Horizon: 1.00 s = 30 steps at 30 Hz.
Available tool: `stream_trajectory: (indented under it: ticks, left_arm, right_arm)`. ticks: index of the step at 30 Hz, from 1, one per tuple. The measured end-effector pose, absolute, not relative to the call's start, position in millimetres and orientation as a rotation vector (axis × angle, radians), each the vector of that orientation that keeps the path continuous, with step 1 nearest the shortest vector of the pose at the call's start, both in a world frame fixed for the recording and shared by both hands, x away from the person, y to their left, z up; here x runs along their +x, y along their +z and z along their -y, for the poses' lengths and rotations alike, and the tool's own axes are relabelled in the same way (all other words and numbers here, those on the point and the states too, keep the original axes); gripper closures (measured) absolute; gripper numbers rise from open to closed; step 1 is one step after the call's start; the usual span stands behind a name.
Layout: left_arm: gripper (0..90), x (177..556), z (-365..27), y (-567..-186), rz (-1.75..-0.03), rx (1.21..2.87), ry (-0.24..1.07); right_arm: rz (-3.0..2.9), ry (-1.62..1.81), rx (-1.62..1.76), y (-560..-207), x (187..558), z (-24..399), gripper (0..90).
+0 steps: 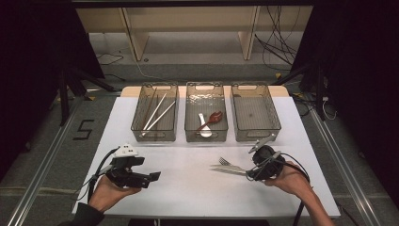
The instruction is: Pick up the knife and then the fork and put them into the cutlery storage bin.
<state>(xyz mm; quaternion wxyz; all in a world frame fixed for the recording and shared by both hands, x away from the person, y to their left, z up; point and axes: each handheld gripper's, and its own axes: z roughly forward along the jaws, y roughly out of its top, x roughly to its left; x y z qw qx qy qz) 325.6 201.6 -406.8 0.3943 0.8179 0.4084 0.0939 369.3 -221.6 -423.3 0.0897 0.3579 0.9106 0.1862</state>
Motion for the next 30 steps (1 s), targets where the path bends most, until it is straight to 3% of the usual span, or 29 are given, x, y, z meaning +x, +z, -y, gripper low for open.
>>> stream_trajectory:
  ticks: [6,17,30]
  left_arm:
    - [15.5,325,-203,-405,-1.031,2.059,0.246]
    - [15.5,325,-202,-406,-1.024,2.063,0.249]
    - [15.5,325,-201,-406,-1.016,2.072,0.246]
  right_arm:
    - [-2.729,0.508,1.084,-428,377,220,36.0]
    - [-2.793,0.412,1.065,-440,386,212,35.8]
    - [-2.846,0.321,0.986,-451,388,208,51.3]
